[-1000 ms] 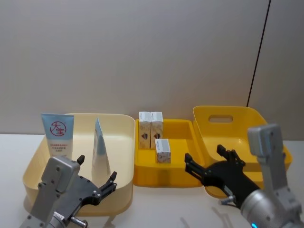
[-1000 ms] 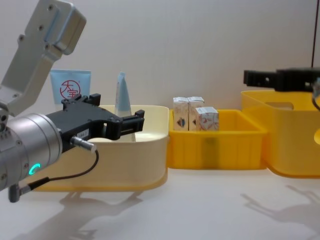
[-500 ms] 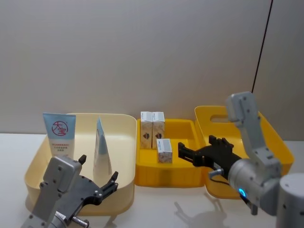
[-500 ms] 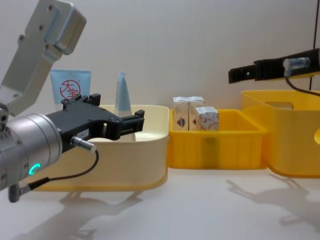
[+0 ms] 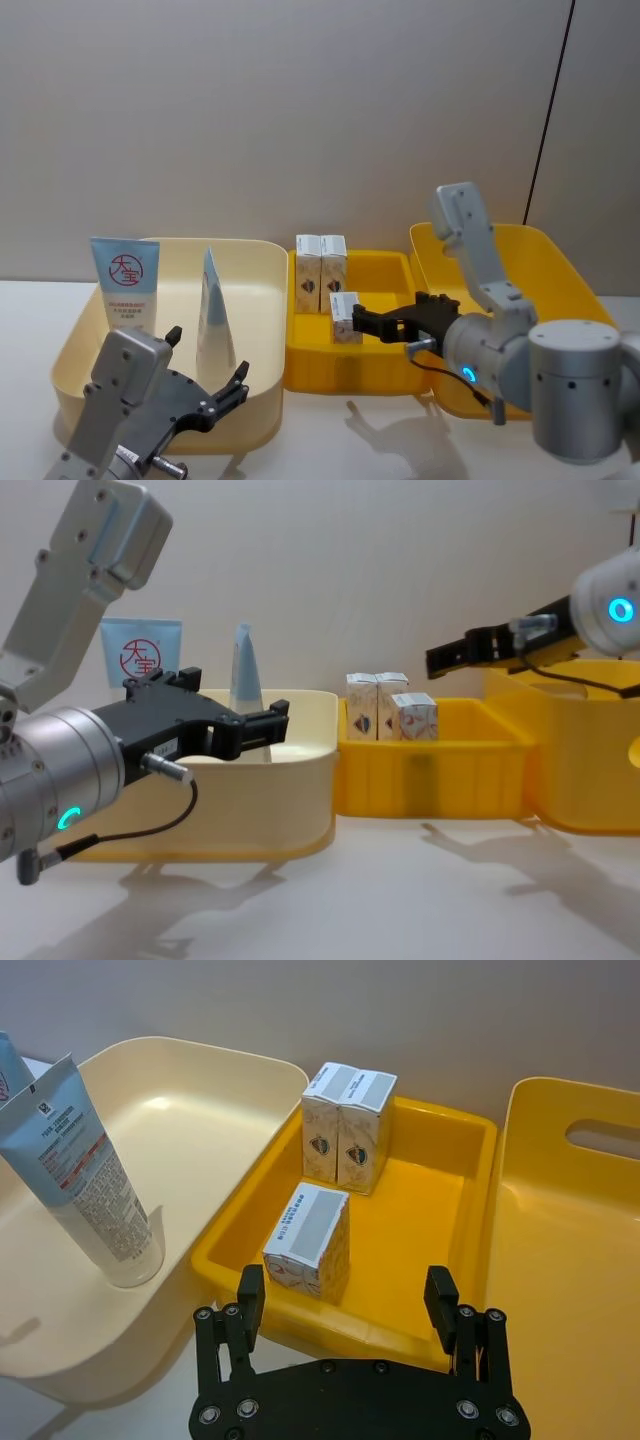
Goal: Bimanual collaborative sorting of washing and personal care products
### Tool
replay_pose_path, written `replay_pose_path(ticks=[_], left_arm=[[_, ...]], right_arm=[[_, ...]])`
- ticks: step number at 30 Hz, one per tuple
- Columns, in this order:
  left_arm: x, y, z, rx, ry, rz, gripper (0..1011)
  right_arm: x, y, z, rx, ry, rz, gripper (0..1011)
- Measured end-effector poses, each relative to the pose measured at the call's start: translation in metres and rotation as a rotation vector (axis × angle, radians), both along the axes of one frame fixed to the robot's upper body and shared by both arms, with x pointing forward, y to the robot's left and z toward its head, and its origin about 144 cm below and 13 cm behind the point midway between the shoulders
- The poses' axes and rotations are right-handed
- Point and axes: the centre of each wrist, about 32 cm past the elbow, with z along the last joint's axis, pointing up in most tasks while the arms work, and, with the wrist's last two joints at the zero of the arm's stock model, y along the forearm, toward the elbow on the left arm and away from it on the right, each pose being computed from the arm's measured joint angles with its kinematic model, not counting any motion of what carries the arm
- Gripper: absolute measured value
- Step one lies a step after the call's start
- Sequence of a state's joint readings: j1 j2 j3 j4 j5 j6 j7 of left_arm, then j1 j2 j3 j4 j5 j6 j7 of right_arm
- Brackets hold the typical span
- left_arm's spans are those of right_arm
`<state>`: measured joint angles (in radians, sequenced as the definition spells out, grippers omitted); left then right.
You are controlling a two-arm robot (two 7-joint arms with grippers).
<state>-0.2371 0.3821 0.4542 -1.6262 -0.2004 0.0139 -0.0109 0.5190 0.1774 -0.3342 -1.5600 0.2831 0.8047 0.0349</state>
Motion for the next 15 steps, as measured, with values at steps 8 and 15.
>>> replay_pose_path(ticks=[8, 15], left_arm=[[0.0, 0.0, 0.0, 0.0, 0.0, 0.0, 1003], [0.0, 0.0, 0.0, 0.0, 0.0, 0.0, 1003]], right_arm=[[0.014, 0.014, -0.002, -0.011, 0.039, 0.0, 998], [0.023, 0.022, -0.006, -0.025, 0.062, -0.009, 998]])
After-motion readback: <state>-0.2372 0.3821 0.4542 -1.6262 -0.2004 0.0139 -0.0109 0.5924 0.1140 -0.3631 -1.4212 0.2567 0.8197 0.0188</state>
